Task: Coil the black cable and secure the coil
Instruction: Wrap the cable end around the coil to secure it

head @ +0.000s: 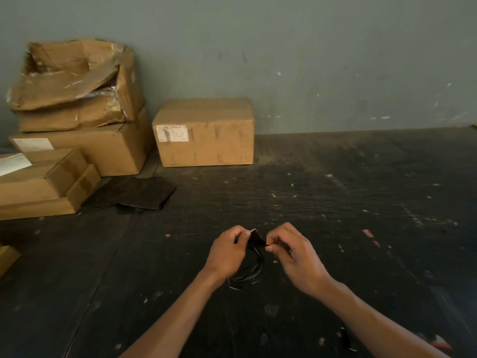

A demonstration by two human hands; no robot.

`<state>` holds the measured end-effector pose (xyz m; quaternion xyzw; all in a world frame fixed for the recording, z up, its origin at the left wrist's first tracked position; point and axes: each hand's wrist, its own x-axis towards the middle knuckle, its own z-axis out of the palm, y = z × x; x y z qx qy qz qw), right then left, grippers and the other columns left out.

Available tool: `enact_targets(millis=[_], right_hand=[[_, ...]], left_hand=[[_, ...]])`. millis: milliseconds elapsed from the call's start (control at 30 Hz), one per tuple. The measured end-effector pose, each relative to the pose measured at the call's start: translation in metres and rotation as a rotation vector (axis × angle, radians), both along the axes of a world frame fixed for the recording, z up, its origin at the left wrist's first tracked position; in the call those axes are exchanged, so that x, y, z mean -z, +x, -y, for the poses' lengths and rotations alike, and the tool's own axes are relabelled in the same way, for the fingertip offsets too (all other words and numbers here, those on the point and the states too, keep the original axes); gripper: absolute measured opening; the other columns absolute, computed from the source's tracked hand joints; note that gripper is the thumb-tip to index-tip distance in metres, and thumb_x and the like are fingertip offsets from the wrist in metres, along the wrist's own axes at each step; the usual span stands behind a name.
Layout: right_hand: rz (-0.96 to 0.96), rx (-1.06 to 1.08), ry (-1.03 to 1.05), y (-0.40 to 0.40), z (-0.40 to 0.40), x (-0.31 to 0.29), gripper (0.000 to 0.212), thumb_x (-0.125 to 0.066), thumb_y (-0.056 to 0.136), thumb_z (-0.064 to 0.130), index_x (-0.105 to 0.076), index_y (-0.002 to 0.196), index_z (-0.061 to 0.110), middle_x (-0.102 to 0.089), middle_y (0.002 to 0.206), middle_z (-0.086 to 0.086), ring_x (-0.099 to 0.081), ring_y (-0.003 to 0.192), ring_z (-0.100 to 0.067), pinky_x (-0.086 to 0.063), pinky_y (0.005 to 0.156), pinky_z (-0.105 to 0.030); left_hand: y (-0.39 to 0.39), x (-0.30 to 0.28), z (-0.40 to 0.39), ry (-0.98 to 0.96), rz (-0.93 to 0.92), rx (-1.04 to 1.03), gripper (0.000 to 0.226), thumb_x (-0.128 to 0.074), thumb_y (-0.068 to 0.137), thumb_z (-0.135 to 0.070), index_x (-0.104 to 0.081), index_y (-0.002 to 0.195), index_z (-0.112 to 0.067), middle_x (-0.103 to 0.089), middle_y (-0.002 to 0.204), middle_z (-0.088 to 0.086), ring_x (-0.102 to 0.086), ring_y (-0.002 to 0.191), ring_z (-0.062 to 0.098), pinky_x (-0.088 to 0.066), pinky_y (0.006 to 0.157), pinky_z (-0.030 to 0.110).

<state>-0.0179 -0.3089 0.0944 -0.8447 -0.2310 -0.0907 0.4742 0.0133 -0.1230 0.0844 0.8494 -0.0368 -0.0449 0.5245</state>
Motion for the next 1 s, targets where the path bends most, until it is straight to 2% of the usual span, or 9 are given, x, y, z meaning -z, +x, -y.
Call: enact_targets(millis=[100, 167, 300, 367, 433, 600, 800, 900, 1000], right_hand=[[-0.061, -0.082, -0.001, 0.000, 0.002, -0.001, 0.027, -0.059, 0.092, 0.002, -0.058, 0.096, 0.029, -0.056, 0.110, 0.016, -0.058, 0.106, -0.010, -0.052, 0.083, -0.021], [-0.218, -0.114, 0.073, -0.001, -0.001, 0.000, 0.029, -0.056, 0.094, 0.003, -0.055, 0.096, 0.033, -0.060, 0.118, 0.019, -0.059, 0.113, -0.006, -0.052, 0.086, -0.021], [-0.396, -0.082, 0.385, 0.000, -0.012, 0.001, 0.006, -0.054, 0.097, 0.016, -0.057, 0.102, 0.017, -0.069, 0.109, -0.004, -0.069, 0.096, -0.020, -0.057, 0.080, -0.032], [-0.503, -0.041, 0.544, 0.002, -0.018, -0.003, 0.024, -0.054, 0.094, 0.034, -0.060, 0.099, 0.011, -0.069, 0.095, -0.012, -0.069, 0.087, -0.025, -0.058, 0.076, -0.033], [-0.616, 0.029, 0.608, 0.004, -0.023, -0.004, 0.030, -0.059, 0.090, 0.040, -0.062, 0.094, 0.011, -0.067, 0.083, -0.009, -0.067, 0.077, -0.022, -0.056, 0.071, -0.032], [-0.791, 0.164, 0.644, 0.008, -0.029, 0.001, 0.017, -0.066, 0.092, 0.021, -0.063, 0.103, 0.008, -0.065, 0.086, -0.005, -0.059, 0.068, -0.013, -0.051, 0.064, -0.028], [-0.839, 0.224, 0.624, 0.006, -0.026, -0.004, 0.015, -0.065, 0.092, 0.016, -0.066, 0.106, 0.009, -0.064, 0.090, -0.007, -0.055, 0.069, -0.014, -0.048, 0.064, -0.028], [-0.811, 0.244, 0.649, 0.005, -0.025, -0.004, 0.011, -0.065, 0.092, 0.017, -0.068, 0.100, 0.011, -0.064, 0.092, -0.007, -0.053, 0.068, -0.013, -0.047, 0.064, -0.028], [-0.911, 0.280, 0.728, 0.004, -0.025, -0.002, 0.013, -0.066, 0.091, 0.019, -0.070, 0.100, 0.010, -0.063, 0.095, -0.008, -0.052, 0.068, -0.013, -0.048, 0.062, -0.026]], left_hand=[[0.005, 0.003, -0.008, -0.011, -0.008, -0.063, 0.022, -0.047, 0.103, -0.028, -0.066, 0.091, -0.025, -0.065, 0.086, -0.002, -0.059, 0.073, 0.007, -0.046, 0.066, 0.024], [0.005, 0.003, -0.008, -0.008, 0.014, -0.058, 0.022, -0.047, 0.103, -0.028, -0.065, 0.091, -0.025, -0.064, 0.081, -0.004, -0.056, 0.065, 0.002, -0.044, 0.063, 0.024], [0.005, 0.002, -0.008, 0.000, 0.074, -0.068, 0.021, -0.047, 0.102, -0.029, -0.064, 0.091, -0.027, -0.064, 0.074, -0.006, -0.054, 0.054, -0.003, -0.046, 0.056, 0.024], [0.004, 0.002, -0.008, 0.047, 0.144, -0.058, 0.018, -0.048, 0.102, -0.028, -0.063, 0.092, -0.028, -0.067, 0.078, -0.004, -0.060, 0.059, 0.001, -0.049, 0.055, 0.023], [0.003, 0.002, -0.008, 0.097, 0.239, -0.038, 0.016, -0.048, 0.102, -0.027, -0.061, 0.093, -0.029, -0.066, 0.078, -0.004, -0.063, 0.066, 0.004, -0.051, 0.056, 0.020], [0.001, 0.002, -0.006, 0.161, 0.343, 0.040, 0.011, -0.048, 0.102, -0.032, -0.057, 0.096, -0.035, -0.065, 0.076, -0.008, -0.065, 0.067, 0.000, -0.051, 0.055, 0.015], [0.000, 0.011, -0.004, 0.140, 0.380, 0.092, 0.013, -0.046, 0.102, -0.029, -0.059, 0.103, -0.030, -0.066, 0.083, -0.009, -0.066, 0.073, 0.001, -0.055, 0.059, 0.020], [0.000, 0.017, 0.000, 0.051, 0.391, 0.011, 0.019, -0.046, 0.102, -0.028, -0.055, 0.119, -0.029, -0.067, 0.085, -0.008, -0.066, 0.070, 0.001, -0.054, 0.057, 0.021], [0.006, 0.021, 0.002, -0.089, 0.304, -0.173, 0.017, -0.046, 0.102, -0.031, -0.057, 0.113, -0.023, -0.060, 0.073, -0.005, -0.054, 0.054, 0.000, -0.046, 0.049, 0.021]])
